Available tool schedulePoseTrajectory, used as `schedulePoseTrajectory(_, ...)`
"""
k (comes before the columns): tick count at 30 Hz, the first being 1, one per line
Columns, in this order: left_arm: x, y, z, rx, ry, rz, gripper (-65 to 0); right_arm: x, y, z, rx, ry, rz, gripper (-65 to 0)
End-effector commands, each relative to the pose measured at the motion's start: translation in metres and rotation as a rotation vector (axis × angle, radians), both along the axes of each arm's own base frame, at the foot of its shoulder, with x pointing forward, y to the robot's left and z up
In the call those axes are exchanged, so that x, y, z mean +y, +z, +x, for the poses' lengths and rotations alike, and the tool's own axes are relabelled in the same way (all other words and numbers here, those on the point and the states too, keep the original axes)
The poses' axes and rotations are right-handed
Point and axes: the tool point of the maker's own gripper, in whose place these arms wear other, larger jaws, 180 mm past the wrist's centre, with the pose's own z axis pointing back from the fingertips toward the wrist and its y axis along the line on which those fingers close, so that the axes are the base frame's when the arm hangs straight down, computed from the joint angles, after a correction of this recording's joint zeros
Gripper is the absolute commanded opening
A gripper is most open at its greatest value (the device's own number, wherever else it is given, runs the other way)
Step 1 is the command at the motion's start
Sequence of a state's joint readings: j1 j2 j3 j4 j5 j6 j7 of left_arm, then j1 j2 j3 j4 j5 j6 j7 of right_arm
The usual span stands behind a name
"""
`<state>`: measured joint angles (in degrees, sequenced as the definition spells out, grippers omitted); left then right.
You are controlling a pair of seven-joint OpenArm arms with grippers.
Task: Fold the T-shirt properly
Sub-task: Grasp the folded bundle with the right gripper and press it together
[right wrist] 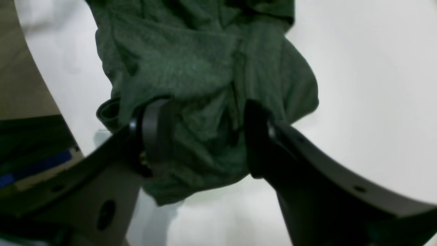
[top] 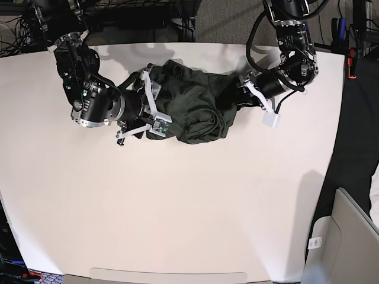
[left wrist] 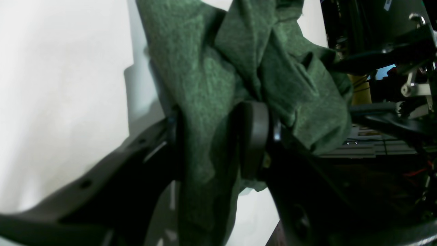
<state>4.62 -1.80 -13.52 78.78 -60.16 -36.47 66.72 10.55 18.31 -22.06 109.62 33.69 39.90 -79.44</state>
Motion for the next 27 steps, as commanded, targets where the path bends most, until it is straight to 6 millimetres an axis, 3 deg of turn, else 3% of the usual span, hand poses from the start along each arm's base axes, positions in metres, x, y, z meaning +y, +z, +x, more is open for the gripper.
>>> schedulePoseTrajectory(1,-0.012,-0.017,-0.021,0.102,-0.043,-0.002,-42.2,0.009,0.008,0.006,-0.031,0.014,0.020,-35.0)
schedulePoseTrajectory(5,-0.012,-0.017,-0.021,0.104,-0.043,-0.002,-42.2,0.022,0.005,0.001,-0.040,0.046,0.002,-37.3)
schedulePoseTrajectory(10,-0.011,-0.017,-0.021,0.104,-0.040,-0.002,-42.2,0.030,0.004,-0.003,-0.032,0.062,0.013,-57.4)
schedulePoseTrajectory(11,-0.011,-0.017,-0.021,0.104,-0.038,-0.002,-42.2,0.033,0.005,-0.003,-0.032,0.066,0.019,-58.5)
schedulePoseTrajectory(17,-0.009,-0.017,-0.021,0.104,-0.037,0.001,-42.2,0.052,0.013,-0.002,-0.037,0.066,0.077,-57.6)
schedulePoseTrajectory(27,-0.007,-0.021,-0.027,0.118,-0.036,0.004,-42.2,0.108,0.033,-0.004,-0.004,0.086,0.241,-57.6)
